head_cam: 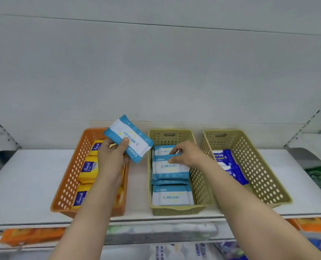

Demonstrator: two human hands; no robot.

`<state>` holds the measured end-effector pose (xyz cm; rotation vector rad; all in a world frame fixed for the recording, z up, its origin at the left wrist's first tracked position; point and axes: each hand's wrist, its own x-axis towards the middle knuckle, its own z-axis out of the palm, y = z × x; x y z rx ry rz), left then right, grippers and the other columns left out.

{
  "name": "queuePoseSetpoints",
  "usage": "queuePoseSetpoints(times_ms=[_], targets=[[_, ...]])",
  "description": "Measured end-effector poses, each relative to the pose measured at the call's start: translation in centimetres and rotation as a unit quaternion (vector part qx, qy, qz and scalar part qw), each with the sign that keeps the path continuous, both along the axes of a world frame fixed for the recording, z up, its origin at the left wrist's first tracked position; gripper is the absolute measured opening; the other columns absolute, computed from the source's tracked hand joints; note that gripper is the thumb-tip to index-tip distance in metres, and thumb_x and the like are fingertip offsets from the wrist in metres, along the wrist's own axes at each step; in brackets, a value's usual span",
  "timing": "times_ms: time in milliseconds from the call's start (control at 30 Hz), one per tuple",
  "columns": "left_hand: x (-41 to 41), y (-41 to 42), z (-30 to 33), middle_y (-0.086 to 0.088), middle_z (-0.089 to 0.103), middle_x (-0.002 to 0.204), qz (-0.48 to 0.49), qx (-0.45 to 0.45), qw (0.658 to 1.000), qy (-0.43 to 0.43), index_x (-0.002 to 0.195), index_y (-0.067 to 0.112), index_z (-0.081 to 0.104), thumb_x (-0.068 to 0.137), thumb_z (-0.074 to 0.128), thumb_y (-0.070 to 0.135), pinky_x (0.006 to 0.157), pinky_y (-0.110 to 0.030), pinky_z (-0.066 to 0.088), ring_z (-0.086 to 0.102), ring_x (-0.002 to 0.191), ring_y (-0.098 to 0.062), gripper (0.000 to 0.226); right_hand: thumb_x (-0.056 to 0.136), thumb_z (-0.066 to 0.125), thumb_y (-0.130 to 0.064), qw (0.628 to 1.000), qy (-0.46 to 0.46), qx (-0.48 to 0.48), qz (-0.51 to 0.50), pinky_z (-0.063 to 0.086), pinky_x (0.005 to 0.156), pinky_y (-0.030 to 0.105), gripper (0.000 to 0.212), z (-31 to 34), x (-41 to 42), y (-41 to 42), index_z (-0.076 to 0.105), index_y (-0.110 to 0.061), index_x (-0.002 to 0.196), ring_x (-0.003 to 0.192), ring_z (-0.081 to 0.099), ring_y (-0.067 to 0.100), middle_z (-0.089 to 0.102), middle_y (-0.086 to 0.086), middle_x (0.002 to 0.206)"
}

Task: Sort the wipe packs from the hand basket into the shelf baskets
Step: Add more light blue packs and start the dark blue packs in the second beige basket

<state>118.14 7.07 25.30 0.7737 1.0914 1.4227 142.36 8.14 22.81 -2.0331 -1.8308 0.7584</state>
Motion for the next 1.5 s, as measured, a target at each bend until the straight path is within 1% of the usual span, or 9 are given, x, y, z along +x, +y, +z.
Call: queuePoseSetpoints(times_ms=[167,333,533,633,833,967,1100,1267,1500], targets=[[0.3,1.4,-1.1,-0.006,0.073,0.105,-0.047,-0.020,0.999,0.004,0.113,0.011,0.058,0.091,0.066,0.011,0.062,-0.027,0.059,0.073,0.091,-0.017,0.023,0.081,0.078,-0.032,0.998,-0.058,-0.028,-0.006,0.048,0.098,0.032,0.040,-3.7,-1.9,-0.7,0.071,-0.019,0.118,0.116,0.060,0.019,0.067,0.002,0.125],[0.4,1.6,-2.0,-0.008,0.074,0.101,-0.077,-0.035,0.996,0.014,0.109,0.008,0.061,0.090,0.068,0.014,0.062,-0.029,0.058,0.073,0.089,-0.019,0.022,0.084,0.070,-0.046,0.964,-0.234,0.117,-0.040,0.047,0.085,0.033,0.037,-3.5,-2.9,-1.8,0.068,-0.022,0.113,0.115,0.052,0.021,0.064,0.000,0.115],[0.7,0.9,-1.5,-0.004,0.077,0.087,-0.159,-0.015,0.984,0.081,0.092,0.014,0.074,0.087,0.071,0.023,0.059,-0.024,0.054,0.072,0.073,-0.015,0.011,0.086,0.072,-0.038,0.930,0.266,0.222,-0.125,0.053,0.086,0.021,0.031,3.6,-4.0,-1.1,0.065,-0.027,0.114,0.097,0.063,-0.002,0.067,-0.012,0.108],[1.1,0.6,-0.8,-0.008,0.076,0.089,-0.213,-0.011,0.973,0.085,0.094,0.013,0.076,0.085,0.071,0.026,0.057,-0.023,0.053,0.071,0.072,-0.015,0.017,0.078,0.081,-0.029,0.931,0.346,0.105,-0.060,0.057,0.082,0.027,0.046,4.9,-4.5,-1.6,0.062,-0.026,0.121,0.099,0.068,0.011,0.069,-0.003,0.110],[1.9,0.0,-0.4,-0.009,0.075,0.099,-0.184,-0.013,0.982,0.031,0.107,0.005,0.067,0.078,0.077,0.019,0.065,-0.027,0.057,0.073,0.087,-0.022,0.034,0.079,0.080,-0.008,0.857,0.489,0.086,-0.136,0.060,0.068,0.034,0.028,4.7,-3.4,-3.2,0.062,-0.009,0.101,0.083,0.073,0.022,0.073,0.010,0.097],[2.1,-0.4,-0.7,-0.010,0.076,0.097,-0.197,-0.001,0.977,0.077,0.103,0.005,0.070,0.078,0.078,0.010,0.068,-0.030,0.058,0.073,0.088,-0.025,0.026,0.074,0.085,-0.013,0.921,0.377,0.073,-0.063,0.058,0.073,0.026,0.051,4.5,-1.9,-4.2,0.059,-0.020,0.116,0.091,0.070,0.012,0.069,0.003,0.110],[3.2,-1.3,-1.8,-0.006,0.076,0.095,-0.201,0.007,0.971,0.128,0.100,0.014,0.071,0.084,0.074,0.013,0.069,-0.028,0.058,0.072,0.089,-0.023,0.016,0.066,0.090,-0.031,0.963,0.262,0.061,-0.038,0.052,0.069,0.015,0.035,3.9,-1.3,-4.7,0.073,-0.028,0.096,0.087,0.068,0.005,0.072,-0.012,0.096],[3.7,-2.9,-4.7,0.008,0.058,0.126,-0.119,0.006,0.933,0.339,0.136,0.019,0.052,0.095,0.061,0.028,0.093,-0.032,0.049,0.056,0.115,-0.012,0.043,0.069,0.088,-0.034,0.982,0.143,0.040,-0.114,0.055,0.073,0.024,0.031,1.2,0.9,-5.3,0.073,-0.025,0.095,0.086,0.067,0.009,0.070,-0.009,0.097],[4.7,-4.0,-6.5,0.020,0.064,0.105,-0.145,-0.022,0.941,0.306,0.123,0.045,0.051,0.102,0.043,0.032,0.070,-0.026,0.056,0.061,0.092,0.005,0.026,0.075,0.081,-0.043,0.996,-0.051,-0.044,0.056,0.051,0.083,0.029,0.031,-1.5,-1.6,-5.8,0.075,-0.026,0.101,0.095,0.063,0.010,0.071,-0.009,0.105]])
